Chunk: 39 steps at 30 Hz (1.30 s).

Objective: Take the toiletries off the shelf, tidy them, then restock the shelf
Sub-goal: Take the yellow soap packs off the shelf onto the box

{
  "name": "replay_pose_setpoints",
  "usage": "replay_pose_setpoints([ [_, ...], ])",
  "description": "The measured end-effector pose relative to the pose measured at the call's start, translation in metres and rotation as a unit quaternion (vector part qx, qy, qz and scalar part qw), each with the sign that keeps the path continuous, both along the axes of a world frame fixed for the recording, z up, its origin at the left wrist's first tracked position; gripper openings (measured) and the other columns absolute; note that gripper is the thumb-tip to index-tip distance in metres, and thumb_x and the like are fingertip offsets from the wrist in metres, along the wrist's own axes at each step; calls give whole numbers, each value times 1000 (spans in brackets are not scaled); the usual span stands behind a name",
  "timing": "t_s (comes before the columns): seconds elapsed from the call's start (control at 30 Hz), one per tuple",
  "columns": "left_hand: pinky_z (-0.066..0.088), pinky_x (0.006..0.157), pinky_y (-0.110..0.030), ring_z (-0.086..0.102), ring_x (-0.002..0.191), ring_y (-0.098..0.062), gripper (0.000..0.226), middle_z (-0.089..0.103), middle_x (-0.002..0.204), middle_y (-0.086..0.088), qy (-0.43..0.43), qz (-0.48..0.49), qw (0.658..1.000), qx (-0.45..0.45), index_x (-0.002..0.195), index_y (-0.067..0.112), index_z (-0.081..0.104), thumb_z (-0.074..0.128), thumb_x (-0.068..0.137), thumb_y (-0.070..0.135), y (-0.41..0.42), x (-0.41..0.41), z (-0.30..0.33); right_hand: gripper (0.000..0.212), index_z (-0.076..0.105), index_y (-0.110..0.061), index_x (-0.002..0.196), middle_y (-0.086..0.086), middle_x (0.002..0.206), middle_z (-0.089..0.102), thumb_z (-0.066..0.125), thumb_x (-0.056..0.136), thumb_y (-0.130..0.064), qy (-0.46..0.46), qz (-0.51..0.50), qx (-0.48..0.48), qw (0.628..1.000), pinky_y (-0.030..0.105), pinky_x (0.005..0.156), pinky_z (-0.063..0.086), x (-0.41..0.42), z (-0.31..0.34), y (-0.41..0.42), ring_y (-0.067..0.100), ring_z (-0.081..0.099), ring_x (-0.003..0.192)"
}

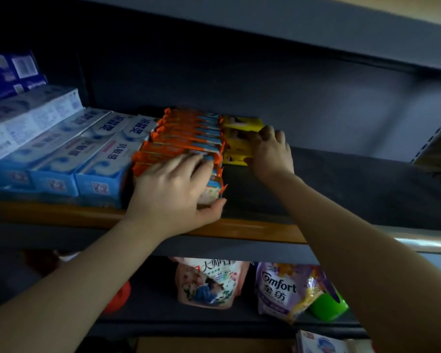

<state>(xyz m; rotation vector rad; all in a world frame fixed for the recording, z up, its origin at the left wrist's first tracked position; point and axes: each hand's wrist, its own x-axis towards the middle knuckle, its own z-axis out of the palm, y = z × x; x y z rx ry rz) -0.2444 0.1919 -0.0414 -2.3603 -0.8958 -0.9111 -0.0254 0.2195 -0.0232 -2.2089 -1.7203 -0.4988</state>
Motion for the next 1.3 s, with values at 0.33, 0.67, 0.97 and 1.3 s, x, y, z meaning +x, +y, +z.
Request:
replay_pose_setpoints([
  [0.33,51,66,-32,66,91,-28,51,68,105,-13,23,4,999,-25,105,7,68,49,79,47,-5,-1,6,83,26,-9,138,18,145,19,72,75,-36,187,-13,-69,980,41,104,31,-4,9,-43,36,25,130],
  [0.67,35,97,-24,47,119,-15,78,57,125,-6,-113,-111,922,-353,122,6,55,19,88,66,-75,8,42,79,44,-11,130,10,123,46,82,64,-32,198,122,39,972,28,86,30,-28,30,-210,24,38,107],
  [0.97,56,69,-26,67,85,-13,46,70,93,4,-346,-101,634,-684,100,30,65,71,62,56,-189,56,51,89,26,-35,132,-12,131,34,81,61,-35,534,148,-19,833,15,93,41,-7,19,-315,7,41,118],
  [1.3,54,79,-37,66,87,-8,36,69,92,10,-265,-124,673,-680,97,35,64,75,65,49,-274,68,38,39,53,1,115,16,104,62,56,77,-8,928,0,2,373,30,78,56,-4,-17,-405,20,65,88],
])
